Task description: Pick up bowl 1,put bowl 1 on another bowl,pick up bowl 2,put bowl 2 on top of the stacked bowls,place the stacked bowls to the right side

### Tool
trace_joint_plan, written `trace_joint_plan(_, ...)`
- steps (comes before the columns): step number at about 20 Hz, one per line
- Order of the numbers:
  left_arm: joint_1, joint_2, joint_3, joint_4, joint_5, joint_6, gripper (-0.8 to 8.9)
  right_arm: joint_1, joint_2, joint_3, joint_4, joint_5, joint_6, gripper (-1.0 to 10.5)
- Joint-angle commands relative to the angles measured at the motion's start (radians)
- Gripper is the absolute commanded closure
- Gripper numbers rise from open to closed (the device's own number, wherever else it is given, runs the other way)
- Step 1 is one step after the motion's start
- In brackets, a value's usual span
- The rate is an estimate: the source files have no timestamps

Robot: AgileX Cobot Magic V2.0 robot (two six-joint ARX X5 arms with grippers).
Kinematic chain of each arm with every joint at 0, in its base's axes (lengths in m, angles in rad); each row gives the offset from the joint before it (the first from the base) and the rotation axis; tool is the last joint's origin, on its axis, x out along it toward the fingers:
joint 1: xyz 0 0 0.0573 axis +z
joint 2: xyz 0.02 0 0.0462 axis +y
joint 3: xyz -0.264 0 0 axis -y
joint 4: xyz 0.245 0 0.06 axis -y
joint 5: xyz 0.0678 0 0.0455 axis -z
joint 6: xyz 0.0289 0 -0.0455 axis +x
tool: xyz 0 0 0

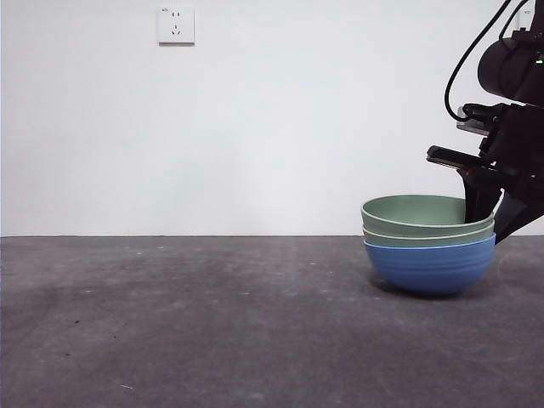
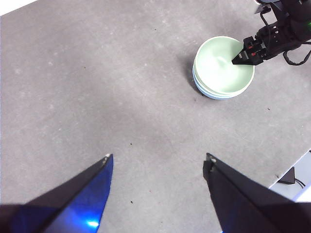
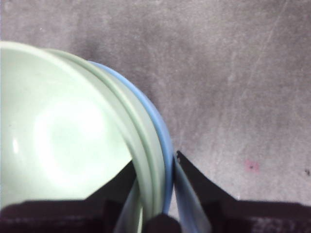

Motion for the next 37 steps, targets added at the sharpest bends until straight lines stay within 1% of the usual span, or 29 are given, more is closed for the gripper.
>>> trace_joint_plan(1, -0.003, 0.001, -0.002, -0.028, -0.002, -0.001, 5.0, -0.004, 0.035, -0.01, -0.022, 0.007, -0.016, 9.3)
trace_joint_plan(2, -0.003, 0.001, -0.002, -0.028, -0.002, -0.001, 5.0, -0.005, 0.037, -0.01, -0.034, 0.008, -0.016, 8.9)
trace_joint_plan(4, -0.003, 0.001, -0.002, -0.027, -0.002, -0.001, 5.0, -0.007, 0.037, -0.01, -0.05, 0.008, -0.016, 7.8)
trace_joint_plan(5, -0.003, 0.001, -0.002, -0.028, -0.002, -0.001, 5.0, -0.011, 0.037, -0.01, -0.053, 0.004, -0.016, 7.5)
trace_joint_plan(9, -0.003, 0.001, -0.002, -0.028, -0.002, -0.001, 5.0, -0.011, 0.036, -0.01, -0.06, 0.002, -0.017, 7.5)
trace_joint_plan(11, -0.003, 0.001, -0.002, -0.028, -0.002, -0.001, 5.0, -0.011, 0.028, -0.01, -0.06, -0.002, -0.034, 7.5)
trace_joint_plan(13, -0.003, 0.001, -0.002, -0.029, -0.002, -0.001, 5.0, -0.011, -0.004, -0.01, -0.061, -0.002, -0.034, 7.5)
trace_joint_plan(16, -0.003, 0.001, -0.002, -0.028, -0.002, 0.0, 5.0, -0.011, -0.104, -0.01, -0.086, 0.0, -0.035, 7.5)
trace_joint_plan(19, -0.003, 0.001, -0.002, -0.029, -0.002, 0.019, 5.0, -0.01, -0.25, -0.01, -0.187, -0.003, -0.051, 7.5)
trace_joint_plan(22, -0.003, 0.001, -0.002, -0.029, -0.002, 0.03, 5.0, 0.016, -0.418, -0.01, -0.366, -0.003, -0.07, 7.6)
trace_joint_plan(24, -0.003, 0.001, -0.002, -0.029, 0.0, 0.048, 5.0, 0.051, -0.526, -0.01, -0.472, -0.004, -0.084, 7.6)
trace_joint_plan(26, -0.003, 0.001, -0.002, -0.03, 0.001, 0.048, 5.0, 0.1, -0.621, -0.01, -0.561, -0.004, -0.086, 7.6)
trace_joint_plan(29, -0.003, 0.001, -0.002, -0.046, 0.001, 0.049, 5.02, 0.172, -0.731, -0.01, -0.651, -0.004, -0.083, 7.6)
trace_joint_plan(30, -0.003, 0.001, -0.002, -0.048, 0.001, 0.049, 5.04, 0.191, -0.756, -0.01, -0.671, -0.004, -0.083, 7.7)
trace_joint_plan(31, -0.003, 0.001, -0.002, -0.048, 0.001, 0.049, 5.09, 0.206, -0.777, -0.01, -0.688, -0.004, -0.083, 8.5)
trace_joint_plan(32, -0.003, 0.001, -0.002, -0.048, 0.001, 0.049, 5.8, 0.22, -0.792, -0.01, -0.702, -0.004, -0.083, 9.3)
trace_joint_plan(33, -0.003, 0.001, -0.002, -0.048, 0.001, 0.049, 7.1, 0.232, -0.804, -0.01, -0.71, -0.004, -0.084, 9.6)
trace_joint_plan(34, -0.003, 0.001, -0.002, -0.048, 0.001, 0.049, 8.39, 0.239, -0.811, -0.01, -0.716, -0.003, -0.084, 9.6)
trace_joint_plan(35, -0.003, 0.001, -0.002, -0.048, 0.001, 0.049, 8.2, 0.243, -0.813, -0.01, -0.718, -0.004, -0.083, 9.6)
trace_joint_plan(37, -0.003, 0.001, -0.002, -0.048, 0.001, 0.049, 8.21, 0.245, -0.813, -0.01, -0.717, -0.003, -0.083, 9.6)
